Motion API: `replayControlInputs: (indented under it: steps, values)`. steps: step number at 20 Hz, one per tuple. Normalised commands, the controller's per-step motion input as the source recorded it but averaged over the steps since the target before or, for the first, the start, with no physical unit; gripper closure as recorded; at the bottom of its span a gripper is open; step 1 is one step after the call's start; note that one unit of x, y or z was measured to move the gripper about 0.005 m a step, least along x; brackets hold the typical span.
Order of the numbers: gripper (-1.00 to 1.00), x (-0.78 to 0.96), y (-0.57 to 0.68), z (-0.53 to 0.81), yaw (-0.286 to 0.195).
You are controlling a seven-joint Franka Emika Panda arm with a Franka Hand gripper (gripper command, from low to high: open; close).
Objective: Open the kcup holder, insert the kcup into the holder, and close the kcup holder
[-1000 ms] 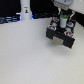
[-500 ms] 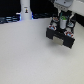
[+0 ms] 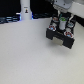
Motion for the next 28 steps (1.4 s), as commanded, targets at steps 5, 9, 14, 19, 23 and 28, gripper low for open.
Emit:
replayControlInputs:
  steps: [5,9,14,19,23,28]
  values:
    - [1.0,-0.07,-0.01,-0.07,0.001]
    - [1.0,-0.07,-0.01,-0.04,0.001]
    - [1.0,-0.09,0.01,-0.01,0.0]
    - [1.0,-0.38,0.04,0.15,0.0]
    - [1.0,-0.18,-0.03,0.0,0.0]
    - [1.0,-0.02,-0.07,-0.07,-0.008]
